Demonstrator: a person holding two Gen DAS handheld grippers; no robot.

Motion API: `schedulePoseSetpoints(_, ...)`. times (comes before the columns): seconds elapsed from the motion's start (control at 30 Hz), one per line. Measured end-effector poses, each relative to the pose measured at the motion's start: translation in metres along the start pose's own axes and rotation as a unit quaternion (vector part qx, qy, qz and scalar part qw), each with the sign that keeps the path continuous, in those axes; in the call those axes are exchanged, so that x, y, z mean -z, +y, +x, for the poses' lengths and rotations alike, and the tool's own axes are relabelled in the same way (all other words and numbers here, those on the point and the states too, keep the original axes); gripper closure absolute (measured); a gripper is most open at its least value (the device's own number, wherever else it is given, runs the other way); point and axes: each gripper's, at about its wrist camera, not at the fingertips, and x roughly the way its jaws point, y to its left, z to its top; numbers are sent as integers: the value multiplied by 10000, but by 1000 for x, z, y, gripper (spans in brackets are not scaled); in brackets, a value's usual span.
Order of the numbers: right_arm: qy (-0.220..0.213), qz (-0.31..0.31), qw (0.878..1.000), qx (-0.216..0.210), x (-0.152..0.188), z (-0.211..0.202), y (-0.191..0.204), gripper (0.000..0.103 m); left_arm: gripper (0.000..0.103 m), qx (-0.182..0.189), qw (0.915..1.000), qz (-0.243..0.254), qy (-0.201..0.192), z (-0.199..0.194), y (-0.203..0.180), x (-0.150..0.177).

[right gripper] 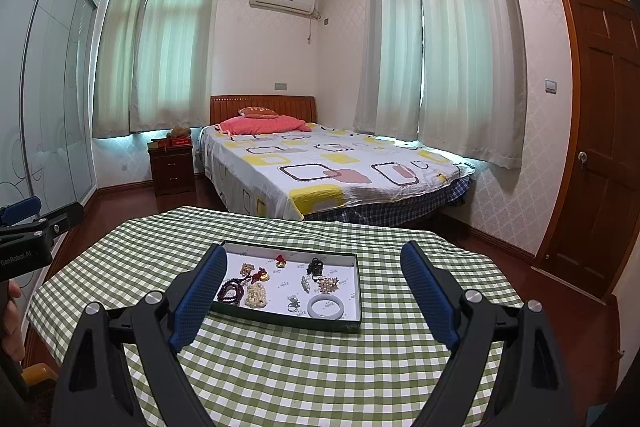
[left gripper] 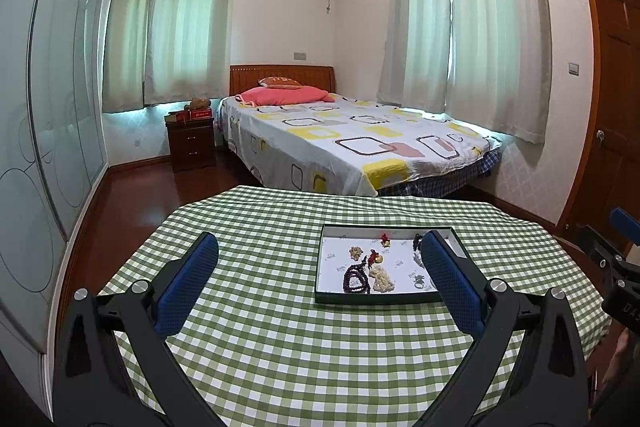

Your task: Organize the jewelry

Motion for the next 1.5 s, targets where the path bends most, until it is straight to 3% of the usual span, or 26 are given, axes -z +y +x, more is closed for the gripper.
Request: schedulePoseSetpoints(1.5, 24, 1, 10000, -16, 2, 0, 0, 17, 4, -14, 10000, -68, -10, 1, -1, 2)
